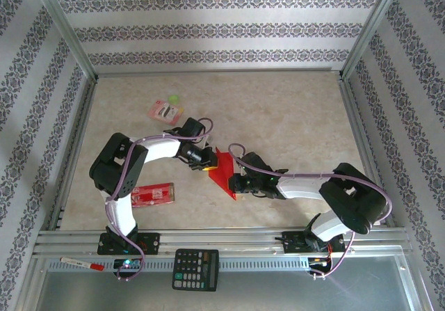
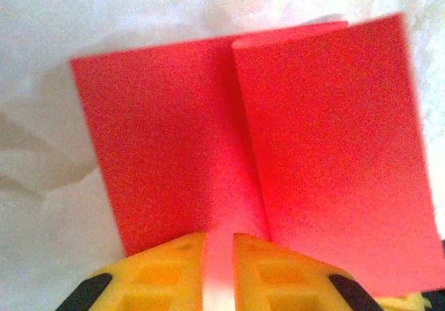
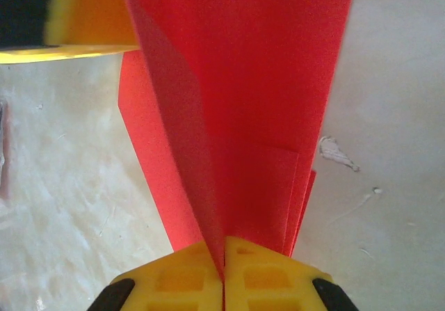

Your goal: Fold a paper plane with a square sheet of paper (pick it up from the middle)

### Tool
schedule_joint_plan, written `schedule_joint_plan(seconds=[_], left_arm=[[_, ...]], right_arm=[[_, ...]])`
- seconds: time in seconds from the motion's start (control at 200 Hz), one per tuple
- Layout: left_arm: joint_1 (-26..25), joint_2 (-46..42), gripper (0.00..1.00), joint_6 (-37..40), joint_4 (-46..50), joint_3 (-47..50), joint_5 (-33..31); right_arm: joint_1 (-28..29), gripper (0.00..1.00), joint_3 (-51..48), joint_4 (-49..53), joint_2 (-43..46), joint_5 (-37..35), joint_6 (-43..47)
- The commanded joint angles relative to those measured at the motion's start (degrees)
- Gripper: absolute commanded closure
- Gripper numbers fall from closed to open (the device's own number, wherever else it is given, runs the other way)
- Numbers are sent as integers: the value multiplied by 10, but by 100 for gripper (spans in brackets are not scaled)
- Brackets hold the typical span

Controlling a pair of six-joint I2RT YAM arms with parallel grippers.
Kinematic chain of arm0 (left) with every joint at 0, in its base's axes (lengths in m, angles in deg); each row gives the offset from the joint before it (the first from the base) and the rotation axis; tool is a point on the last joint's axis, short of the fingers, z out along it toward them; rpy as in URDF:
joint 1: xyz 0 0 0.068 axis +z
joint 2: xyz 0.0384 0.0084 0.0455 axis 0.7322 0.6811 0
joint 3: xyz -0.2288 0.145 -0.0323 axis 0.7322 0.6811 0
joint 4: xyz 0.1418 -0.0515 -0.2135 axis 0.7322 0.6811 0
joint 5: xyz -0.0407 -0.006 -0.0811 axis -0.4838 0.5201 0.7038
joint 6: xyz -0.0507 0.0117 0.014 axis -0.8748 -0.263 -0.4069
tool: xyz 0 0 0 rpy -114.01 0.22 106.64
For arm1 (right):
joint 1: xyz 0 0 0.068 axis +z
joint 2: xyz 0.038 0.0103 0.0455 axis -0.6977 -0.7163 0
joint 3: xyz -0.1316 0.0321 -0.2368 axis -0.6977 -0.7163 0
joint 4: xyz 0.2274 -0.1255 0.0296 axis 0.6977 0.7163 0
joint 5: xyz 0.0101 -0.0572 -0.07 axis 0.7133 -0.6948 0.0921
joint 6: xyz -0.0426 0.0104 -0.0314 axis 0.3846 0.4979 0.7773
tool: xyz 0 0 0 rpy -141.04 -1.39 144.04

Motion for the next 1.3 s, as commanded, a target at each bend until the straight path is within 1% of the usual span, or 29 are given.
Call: schedule_joint_plan(seconds=[0.0, 0.075, 0.16, 0.26, 0.51, 0.65, 0.844, 1.294], left_arm=[[7, -47, 81, 26, 41, -11, -20], [6, -62, 81, 20, 37, -4, -7], [4, -75, 81, 6, 15, 10, 24], [-11, -82, 82, 6, 13, 12, 36], [-34, -70, 82, -21, -36, 12, 76], [-42, -49, 81, -52, -87, 11, 108], [-48, -17, 80, -61, -103, -9, 111], [-49, 24, 80, -72, -127, -28, 119]], right_arm=[[-8, 93, -4, -26, -11, 18, -12], [-13, 93, -7, -33, -13, 25, -14], [-18, 93, -10, -37, -12, 31, -13], [-22, 93, -8, -34, -6, 40, -8], [-37, 93, -6, -30, -2, 72, -4], [-49, 93, -8, -34, -7, 93, -3], [-61, 93, -6, -47, -22, 117, -1], [-75, 92, -6, -55, -39, 134, 3]])
